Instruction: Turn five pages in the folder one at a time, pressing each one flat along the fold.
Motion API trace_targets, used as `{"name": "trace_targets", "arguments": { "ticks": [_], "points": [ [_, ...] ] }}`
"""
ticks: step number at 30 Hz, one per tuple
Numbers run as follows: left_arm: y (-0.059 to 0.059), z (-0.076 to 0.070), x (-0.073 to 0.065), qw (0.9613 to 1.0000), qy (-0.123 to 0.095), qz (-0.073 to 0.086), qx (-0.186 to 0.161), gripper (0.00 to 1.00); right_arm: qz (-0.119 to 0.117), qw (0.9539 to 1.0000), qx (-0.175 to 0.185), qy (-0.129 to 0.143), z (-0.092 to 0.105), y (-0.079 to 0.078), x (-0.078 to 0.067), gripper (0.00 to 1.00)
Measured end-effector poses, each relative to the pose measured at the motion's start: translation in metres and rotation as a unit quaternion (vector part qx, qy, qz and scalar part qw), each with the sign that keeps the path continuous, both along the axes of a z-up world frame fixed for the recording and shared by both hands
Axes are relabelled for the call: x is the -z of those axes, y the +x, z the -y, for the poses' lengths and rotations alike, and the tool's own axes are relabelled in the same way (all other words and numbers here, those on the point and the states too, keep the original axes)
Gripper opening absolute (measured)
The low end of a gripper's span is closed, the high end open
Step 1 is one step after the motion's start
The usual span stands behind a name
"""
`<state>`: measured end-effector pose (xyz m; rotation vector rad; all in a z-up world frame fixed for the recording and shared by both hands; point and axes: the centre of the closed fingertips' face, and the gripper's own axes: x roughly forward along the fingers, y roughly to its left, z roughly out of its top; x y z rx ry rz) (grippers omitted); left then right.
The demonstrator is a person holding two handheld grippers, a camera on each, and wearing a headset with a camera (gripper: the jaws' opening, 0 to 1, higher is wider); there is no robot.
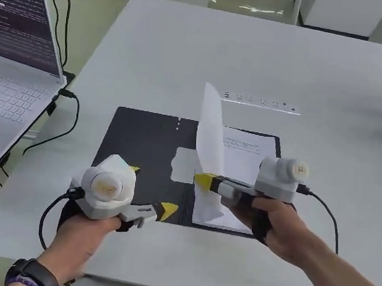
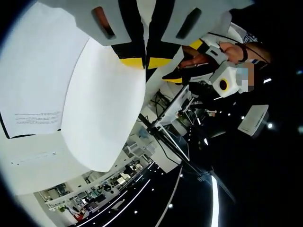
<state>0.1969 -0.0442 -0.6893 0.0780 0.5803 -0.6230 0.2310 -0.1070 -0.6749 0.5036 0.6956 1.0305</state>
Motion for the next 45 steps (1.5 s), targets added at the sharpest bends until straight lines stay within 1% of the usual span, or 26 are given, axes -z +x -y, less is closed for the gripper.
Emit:
{"name": "trace_targets", "arguments": {
  "ticks": [7,9,12,15,20,26,30,38,40,45],
  "points": [
    [-0.005,-0.015,-0.001,0.9999,0.003,0.001,-0.01,0.7,0.001,0.9998,-0.017,0.001,-0.024,0.001,0.0,0.0],
    [-0.005,-0.018,-0.003,0.9999,-0.002,0.002,-0.014,0.7,0.0,0.9997,-0.023,0.003,-0.031,0.0,0.0,0.0],
    [-0.007,-0.024,-0.004,0.9998,-0.003,0.005,-0.02,0.7,-0.001,0.9994,-0.033,0.004,-0.043,-0.001,0.001,0.0],
    [-0.009,-0.028,-0.004,0.9997,-0.003,0.003,-0.023,0.7,-0.003,0.9988,-0.05,0.0,-0.055,-0.004,0.004,0.0],
    [-0.014,-0.034,-0.004,0.9996,-0.002,0.003,-0.027,0.7,-0.006,0.9982,-0.06,-0.004,-0.067,-0.003,0.006,0.0],
    [-0.02,-0.041,-0.002,0.9993,-0.004,0.001,-0.036,0.7,-0.015,0.9977,-0.067,-0.004,-0.08,-0.002,0.011,0.0],
    [-0.021,-0.049,-0.002,0.999,-0.007,0.0,-0.044,0.7,-0.022,0.9975,-0.067,-0.006,-0.086,0.0,0.016,0.0],
    [-0.021,-0.056,-0.001,0.9984,-0.011,-0.004,-0.055,0.69,-0.039,0.9969,-0.065,-0.02,-0.095,0.001,0.031,0.0],
    [-0.021,-0.057,-0.001,0.9983,-0.011,-0.004,-0.057,0.69,-0.042,0.9965,-0.066,-0.03,-0.099,0.0,0.039,0.0],
    [-0.021,-0.059,0.0,0.9981,-0.013,-0.008,-0.06,0.69,-0.058,0.9956,-0.061,-0.039,-0.106,0.002,0.052,0.0]
  ]
}}
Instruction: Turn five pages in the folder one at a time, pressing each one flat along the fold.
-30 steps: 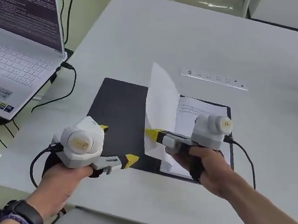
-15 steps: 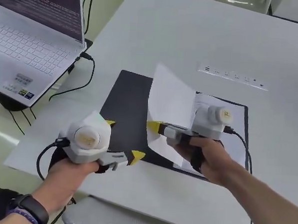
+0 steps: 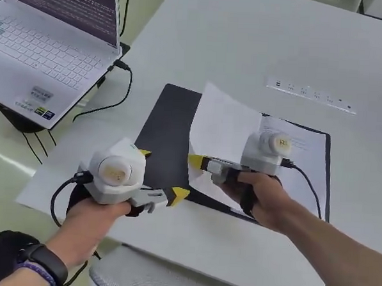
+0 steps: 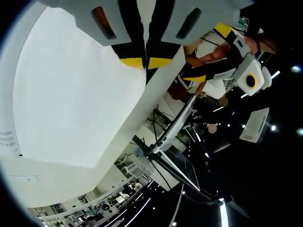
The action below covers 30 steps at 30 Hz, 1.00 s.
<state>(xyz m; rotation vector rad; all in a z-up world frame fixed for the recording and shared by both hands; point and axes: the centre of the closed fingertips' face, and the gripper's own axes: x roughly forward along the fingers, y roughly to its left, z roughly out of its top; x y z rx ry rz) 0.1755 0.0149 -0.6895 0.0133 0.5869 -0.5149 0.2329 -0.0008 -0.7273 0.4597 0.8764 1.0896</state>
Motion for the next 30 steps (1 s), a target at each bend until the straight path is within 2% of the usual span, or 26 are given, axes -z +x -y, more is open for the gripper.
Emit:
{"name": "trace_targets", "arguments": {
  "ticks": [14,20,23,25,30],
  "points": [
    [-0.002,-0.004,0.003,0.9999,-0.004,-0.007,-0.01,0.68,-0.033,0.9989,0.005,-0.034,-0.009,0.004,0.036,0.0],
    [-0.002,-0.005,0.004,0.9999,-0.001,-0.011,-0.01,0.69,-0.057,0.9973,0.013,-0.045,-0.009,0.001,0.052,0.0],
    [-0.001,-0.006,0.003,0.9999,0.0,-0.012,-0.013,0.69,-0.06,0.9968,0.012,-0.052,-0.01,-0.002,0.056,0.03],
    [0.0,-0.007,0.003,0.9998,0.0,-0.012,-0.013,0.69,-0.067,0.9963,0.012,-0.053,-0.01,-0.005,0.057,0.08],
    [-0.001,-0.005,0.006,0.9998,0.003,-0.018,-0.009,0.69,-0.068,0.9966,0.016,-0.043,-0.011,-0.004,0.056,0.12]
  ]
}}
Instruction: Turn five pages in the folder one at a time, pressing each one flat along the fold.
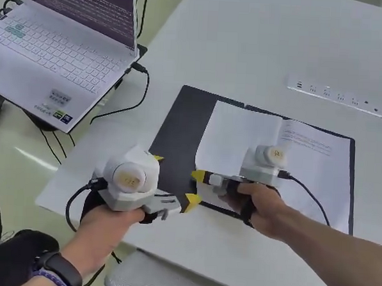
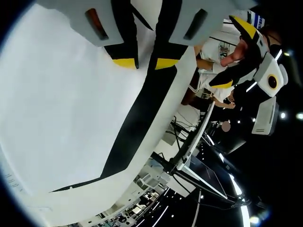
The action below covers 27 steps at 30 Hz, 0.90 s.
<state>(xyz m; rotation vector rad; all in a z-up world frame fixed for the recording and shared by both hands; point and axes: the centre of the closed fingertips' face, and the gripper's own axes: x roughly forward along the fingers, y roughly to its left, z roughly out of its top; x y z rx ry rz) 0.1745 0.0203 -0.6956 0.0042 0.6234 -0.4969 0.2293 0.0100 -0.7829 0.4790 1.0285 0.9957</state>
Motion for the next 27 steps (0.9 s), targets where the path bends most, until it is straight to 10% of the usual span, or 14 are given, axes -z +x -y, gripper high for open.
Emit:
{"name": "trace_targets", "arguments": {
  "ticks": [13,27],
  "points": [
    [0.005,0.008,0.01,0.9998,0.006,-0.01,0.015,0.67,-0.002,0.9992,-0.028,0.028,-0.002,-0.012,-0.011,0.27],
    [0.035,0.022,0.016,0.9991,0.0,0.002,0.043,0.48,0.038,0.9976,0.013,0.055,0.039,0.015,-0.042,0.22]
  ]
}}
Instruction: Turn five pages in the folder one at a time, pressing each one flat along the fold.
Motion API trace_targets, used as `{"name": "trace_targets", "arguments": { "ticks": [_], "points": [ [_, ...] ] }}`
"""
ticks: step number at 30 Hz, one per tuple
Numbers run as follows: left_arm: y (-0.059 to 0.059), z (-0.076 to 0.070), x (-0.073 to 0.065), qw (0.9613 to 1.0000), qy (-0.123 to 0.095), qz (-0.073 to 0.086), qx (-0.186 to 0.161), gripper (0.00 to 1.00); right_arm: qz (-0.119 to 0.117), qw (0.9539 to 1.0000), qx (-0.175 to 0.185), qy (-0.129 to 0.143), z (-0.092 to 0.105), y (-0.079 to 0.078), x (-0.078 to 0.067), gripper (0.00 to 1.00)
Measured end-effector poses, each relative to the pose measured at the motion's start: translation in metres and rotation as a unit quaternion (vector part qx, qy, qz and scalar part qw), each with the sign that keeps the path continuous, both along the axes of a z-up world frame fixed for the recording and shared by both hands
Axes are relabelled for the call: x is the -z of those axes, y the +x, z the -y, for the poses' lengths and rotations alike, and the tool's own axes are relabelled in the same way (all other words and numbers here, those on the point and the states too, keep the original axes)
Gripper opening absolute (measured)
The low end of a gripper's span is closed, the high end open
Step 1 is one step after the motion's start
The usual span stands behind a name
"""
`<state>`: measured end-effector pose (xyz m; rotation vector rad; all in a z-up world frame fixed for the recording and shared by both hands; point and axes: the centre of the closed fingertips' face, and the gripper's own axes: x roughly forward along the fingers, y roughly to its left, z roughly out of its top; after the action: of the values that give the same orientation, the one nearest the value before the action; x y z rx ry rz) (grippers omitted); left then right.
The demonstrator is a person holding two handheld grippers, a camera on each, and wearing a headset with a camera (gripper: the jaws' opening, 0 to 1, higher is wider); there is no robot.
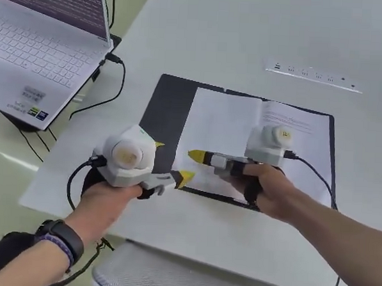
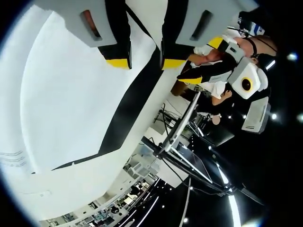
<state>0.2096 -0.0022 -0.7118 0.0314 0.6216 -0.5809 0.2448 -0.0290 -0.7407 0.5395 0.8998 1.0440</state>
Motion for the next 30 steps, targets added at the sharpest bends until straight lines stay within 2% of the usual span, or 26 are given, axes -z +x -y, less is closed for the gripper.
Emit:
{"name": "trace_targets", "arguments": {
  "ticks": [6,12,15,19,23,28,30],
  "points": [
    [0.007,0.002,0.016,0.9999,0.006,-0.012,0.011,0.38,0.012,0.9996,0.025,-0.005,0.022,0.006,-0.013,0.21],
    [0.008,0.0,0.04,0.9993,0.009,-0.035,0.013,0.28,0.014,0.9987,0.048,-0.009,0.046,0.01,-0.018,0.21],
    [0.006,0.0,0.05,0.9988,0.007,-0.048,0.01,0.25,0.015,0.9983,0.054,-0.013,0.055,0.009,-0.017,0.2],
    [0.004,0.0,0.058,0.9983,0.005,-0.058,0.003,0.13,0.016,0.9978,0.062,-0.016,0.064,0.008,-0.014,0.19],
    [0.002,0.002,0.066,0.9978,0.004,-0.067,0.002,0.1,0.014,0.9977,0.063,-0.02,0.07,0.006,-0.011,0.19],
    [-0.002,0.001,0.075,0.9972,0.015,-0.074,0.004,0.05,0.014,0.9974,0.067,-0.021,0.076,0.01,-0.008,0.19],
    [-0.004,-0.001,0.078,0.9967,0.03,-0.076,0.006,0.01,0.015,0.9973,0.068,-0.022,0.078,0.011,-0.008,0.19]
  ]
}}
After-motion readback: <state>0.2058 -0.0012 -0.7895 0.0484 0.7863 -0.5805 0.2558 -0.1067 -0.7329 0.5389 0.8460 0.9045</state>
